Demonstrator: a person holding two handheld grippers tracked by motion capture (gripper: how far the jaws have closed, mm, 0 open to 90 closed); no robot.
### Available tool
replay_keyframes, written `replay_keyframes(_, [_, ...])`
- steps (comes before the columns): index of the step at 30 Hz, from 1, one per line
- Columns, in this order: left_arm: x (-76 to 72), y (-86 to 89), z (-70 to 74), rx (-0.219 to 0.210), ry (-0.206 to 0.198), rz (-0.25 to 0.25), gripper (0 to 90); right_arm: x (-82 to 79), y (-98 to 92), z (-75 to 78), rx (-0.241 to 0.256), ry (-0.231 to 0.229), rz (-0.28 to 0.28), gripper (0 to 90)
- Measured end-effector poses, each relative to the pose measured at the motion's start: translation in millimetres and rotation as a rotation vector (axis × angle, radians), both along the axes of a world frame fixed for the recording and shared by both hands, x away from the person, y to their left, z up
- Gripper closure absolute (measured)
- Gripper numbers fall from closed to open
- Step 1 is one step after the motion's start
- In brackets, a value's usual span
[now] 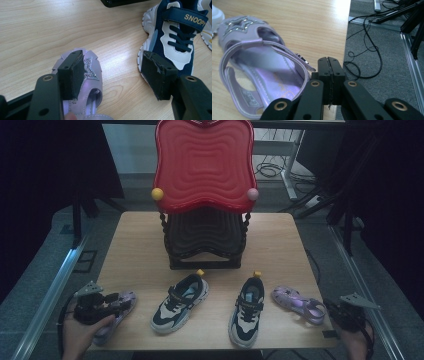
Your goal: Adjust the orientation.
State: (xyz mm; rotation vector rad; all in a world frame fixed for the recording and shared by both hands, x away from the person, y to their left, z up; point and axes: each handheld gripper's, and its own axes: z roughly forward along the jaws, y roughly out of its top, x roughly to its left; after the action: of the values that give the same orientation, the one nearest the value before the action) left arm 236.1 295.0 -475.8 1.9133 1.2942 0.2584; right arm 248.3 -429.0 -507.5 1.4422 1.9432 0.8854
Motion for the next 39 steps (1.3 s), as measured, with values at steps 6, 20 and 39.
replay_keyframes(6, [-0.7, 2.4, 1.1, -0.002, -0.005, 0.006, 35.7, -11.3, 3.2, -1.4, 0.016, 0.002, 0.016, 90.0])
replay_keyframes(20, [-2.1, 8.8, 3.9, -0.01, -0.014, 0.019, 35.7, -22.9, 8.2, -4.1, 0.022, 0.009, 0.031, 90.0])
replay_keyframes(39, [1.6, 6.9, 13.2, -0.009, -0.043, 0.013, 35.6, -32.8, 1.7, 12.7, 0.166, -0.111, -0.024, 90.0])
